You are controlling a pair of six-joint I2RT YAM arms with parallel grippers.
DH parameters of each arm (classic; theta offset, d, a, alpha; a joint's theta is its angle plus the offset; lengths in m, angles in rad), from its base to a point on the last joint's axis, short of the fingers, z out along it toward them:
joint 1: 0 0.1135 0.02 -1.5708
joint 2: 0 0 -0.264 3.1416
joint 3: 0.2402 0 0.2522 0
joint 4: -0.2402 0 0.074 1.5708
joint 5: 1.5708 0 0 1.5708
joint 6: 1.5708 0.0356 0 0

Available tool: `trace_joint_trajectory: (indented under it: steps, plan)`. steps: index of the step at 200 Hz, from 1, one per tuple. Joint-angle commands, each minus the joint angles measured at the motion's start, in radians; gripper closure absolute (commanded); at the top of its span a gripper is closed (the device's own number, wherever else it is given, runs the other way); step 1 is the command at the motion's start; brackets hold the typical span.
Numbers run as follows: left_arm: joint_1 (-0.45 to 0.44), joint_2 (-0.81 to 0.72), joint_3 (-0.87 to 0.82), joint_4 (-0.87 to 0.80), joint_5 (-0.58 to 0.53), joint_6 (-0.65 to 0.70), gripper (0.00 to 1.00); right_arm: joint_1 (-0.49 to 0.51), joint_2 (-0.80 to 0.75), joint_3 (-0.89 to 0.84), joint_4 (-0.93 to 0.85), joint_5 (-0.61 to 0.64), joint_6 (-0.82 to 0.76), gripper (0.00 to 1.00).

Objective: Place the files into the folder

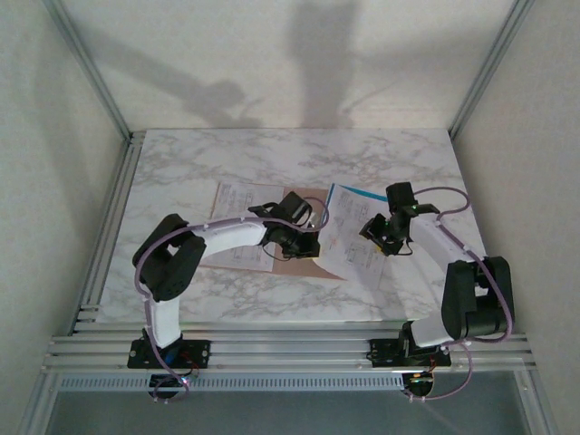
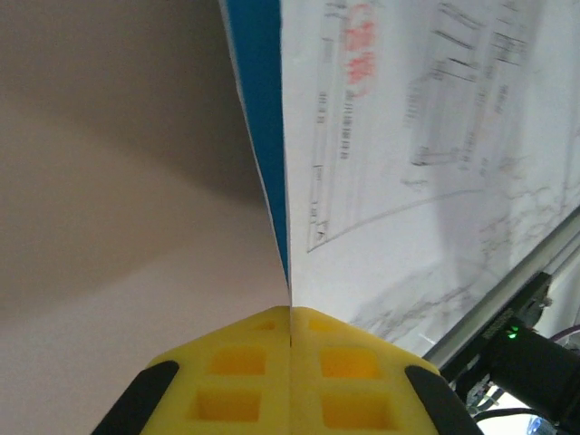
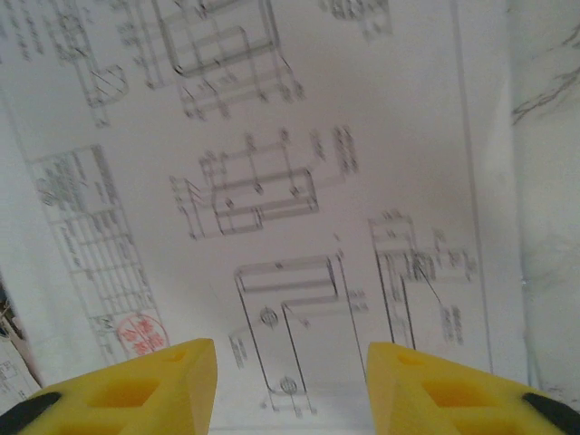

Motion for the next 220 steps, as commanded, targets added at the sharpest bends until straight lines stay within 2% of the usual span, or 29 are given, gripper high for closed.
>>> trace_joint_trajectory:
  steps: [1,93,220]
  plan:
    - [0.006,-0.013,-0.052,0.063,-0.006,-0.053,1.0,-0.004,0.001,0.039,0.0,0.024,-0.031,0.53]
    - [0.044,-0.098,-0.175,0.108,-0.062,-0.13,1.0,-0.004,0.005,0.036,0.003,-0.006,-0.045,0.54]
    - [0.079,-0.165,-0.248,0.095,-0.078,-0.141,1.0,-0.003,0.016,0.036,0.023,-0.04,-0.036,0.54]
